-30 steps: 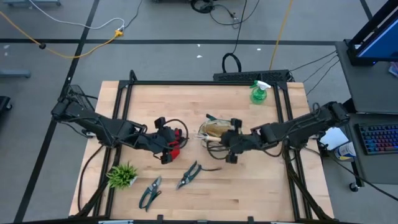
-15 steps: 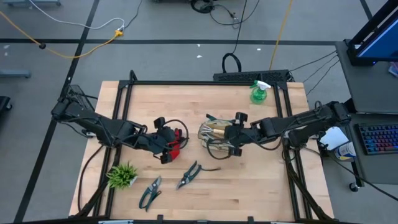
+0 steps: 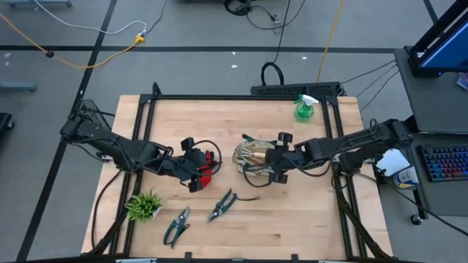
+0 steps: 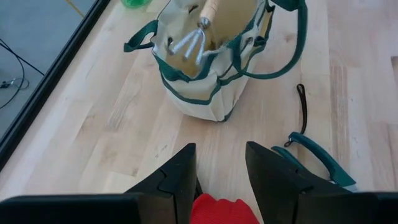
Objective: Pick & Place Garden tools in Gardening bag
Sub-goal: Put the brown hand rake into the gardening bag
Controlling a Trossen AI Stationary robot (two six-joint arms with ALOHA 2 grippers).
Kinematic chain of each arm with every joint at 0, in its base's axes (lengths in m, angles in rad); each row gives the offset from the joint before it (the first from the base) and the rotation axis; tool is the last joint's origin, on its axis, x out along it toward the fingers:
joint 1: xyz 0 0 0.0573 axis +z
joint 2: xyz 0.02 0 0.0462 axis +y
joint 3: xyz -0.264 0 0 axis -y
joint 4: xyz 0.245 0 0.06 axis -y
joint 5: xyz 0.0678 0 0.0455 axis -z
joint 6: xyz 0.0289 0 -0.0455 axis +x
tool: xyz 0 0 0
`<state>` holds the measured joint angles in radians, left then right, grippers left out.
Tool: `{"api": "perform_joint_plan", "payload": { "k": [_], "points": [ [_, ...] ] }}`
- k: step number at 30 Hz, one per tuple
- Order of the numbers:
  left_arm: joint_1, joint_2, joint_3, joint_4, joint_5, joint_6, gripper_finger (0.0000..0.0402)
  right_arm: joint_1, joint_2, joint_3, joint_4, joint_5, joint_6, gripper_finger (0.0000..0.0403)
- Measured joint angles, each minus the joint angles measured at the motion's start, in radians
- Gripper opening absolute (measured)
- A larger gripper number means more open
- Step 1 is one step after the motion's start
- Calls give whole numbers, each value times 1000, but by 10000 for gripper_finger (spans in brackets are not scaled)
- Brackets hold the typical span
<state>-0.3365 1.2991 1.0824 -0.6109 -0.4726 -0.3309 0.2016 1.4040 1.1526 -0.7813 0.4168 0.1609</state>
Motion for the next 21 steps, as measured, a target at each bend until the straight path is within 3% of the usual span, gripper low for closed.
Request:
{"api": "perform_joint_plan", "payload": {
  "k": [9, 21],
  "points": [
    [3, 0, 0, 3, 0, 11, 145, -11, 1, -124, 104, 0, -54, 67],
    [24, 0, 0, 12, 0, 11, 145, -79, 4, -132, 184, -1, -141, 69]
  ]
}}
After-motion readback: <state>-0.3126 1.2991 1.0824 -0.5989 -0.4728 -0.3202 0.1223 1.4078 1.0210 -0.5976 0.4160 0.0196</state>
